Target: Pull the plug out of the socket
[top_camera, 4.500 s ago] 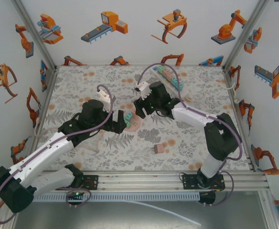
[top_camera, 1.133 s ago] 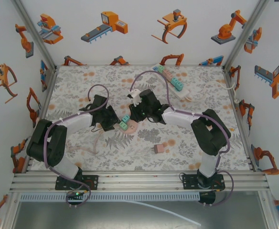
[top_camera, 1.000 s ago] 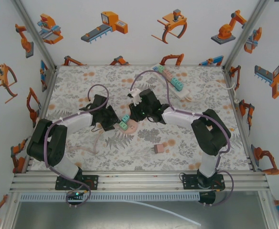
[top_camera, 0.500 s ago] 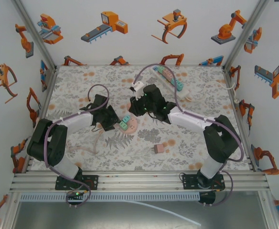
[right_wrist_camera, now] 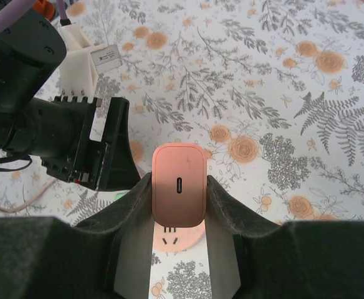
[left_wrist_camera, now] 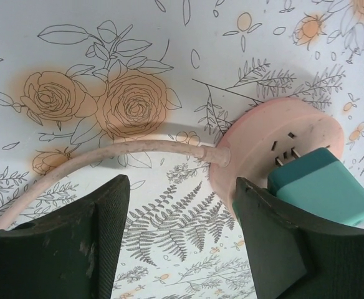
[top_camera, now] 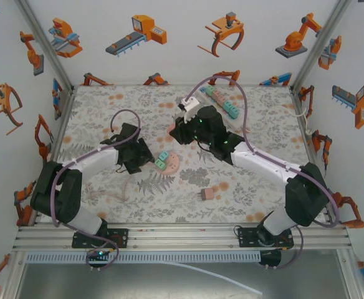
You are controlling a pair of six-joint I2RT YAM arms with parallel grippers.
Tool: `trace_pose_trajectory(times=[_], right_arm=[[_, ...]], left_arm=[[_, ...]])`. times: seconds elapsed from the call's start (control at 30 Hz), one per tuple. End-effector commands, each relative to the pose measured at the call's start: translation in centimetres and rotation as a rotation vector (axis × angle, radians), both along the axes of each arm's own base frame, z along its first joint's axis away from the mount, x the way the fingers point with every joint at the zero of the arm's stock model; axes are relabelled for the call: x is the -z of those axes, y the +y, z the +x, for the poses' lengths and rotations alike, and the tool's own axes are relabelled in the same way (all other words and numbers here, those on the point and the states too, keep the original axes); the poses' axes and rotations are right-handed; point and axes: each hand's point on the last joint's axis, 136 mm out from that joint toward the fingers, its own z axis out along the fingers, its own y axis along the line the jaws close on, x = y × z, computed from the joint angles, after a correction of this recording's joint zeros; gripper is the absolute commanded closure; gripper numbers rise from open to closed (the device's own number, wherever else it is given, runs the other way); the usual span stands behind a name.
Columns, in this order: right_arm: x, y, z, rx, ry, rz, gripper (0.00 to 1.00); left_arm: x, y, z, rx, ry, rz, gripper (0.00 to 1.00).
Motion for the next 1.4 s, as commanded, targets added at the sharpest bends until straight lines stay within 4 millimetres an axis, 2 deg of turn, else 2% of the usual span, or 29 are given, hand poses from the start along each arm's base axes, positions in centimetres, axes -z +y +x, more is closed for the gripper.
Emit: trace_pose_trajectory(times=[0.0, 0.1, 0.17, 0.3, 0.43, 0.53, 0.63, 0.77, 0.87, 1.0, 1.2, 1.37], right_arm=[[-3.1, -0.7, -0.5, 0.031, -0.048, 0.08, 0.78], [-4.6, -1.6, -0.8, 0.069, -0.064, 0.13, 0.78], [-5.5, -2.8, -0.9, 0.119, -0.065, 0.177, 0.78], [-5.6, -6.3, -0.9, 0.271, 0.021, 0.313, 0.78], [-2.6, -11.2, -1.0, 0.438, 0.237, 0.511, 0.78], [1.4, -14.4, -2.1, 0.522, 0.368, 0.582, 0.78], [5.1, -16.7, -3.9, 0.594, 0.465, 0.573, 0.78], [9.5, -19.0, -7.0, 0.666, 0.583, 0.528, 0.78], [12.7, -20.6, -9.4, 0.729, 0.677, 0.523, 0.78], [16.4, -22.2, -12.4, 0.783, 0.775, 0.496, 0.78], [18.9, -22.3, -14.4, 0.757, 0.843, 0.467, 0.76], [20.5, -21.9, -14.9, 0.739, 0.879, 0.444, 0.72]], left_arm=[[-3.1, 0.0, 0.6, 0.018, -0.064, 0.003, 0.35], [-5.3, 0.1, 0.7, 0.026, -0.113, -0.006, 0.33], [-7.4, 0.0, 0.7, 0.046, -0.167, -0.021, 0.32], [-12.4, -0.9, 0.1, 0.162, -0.313, -0.075, 0.26], [-17.9, -2.1, -1.9, 0.337, -0.487, -0.136, 0.19], [-21.7, -3.4, -4.6, 0.518, -0.62, -0.189, 0.12], [-23.6, -3.8, -7.3, 0.673, -0.719, -0.162, 0.02], [-23.9, -4.4, -10.7, 0.88, -0.785, -0.1, 0.03], [-23.7, -5.6, -13.6, 1.067, -0.845, -0.095, 0.03], [-22.0, -7.0, -16.3, 1.3, -0.904, -0.063, 0.03], [-20.5, -8.6, -18.0, 1.482, -0.929, -0.036, 0.03], [-19.8, -9.5, -17.3, 1.489, -0.898, -0.009, 0.03]])
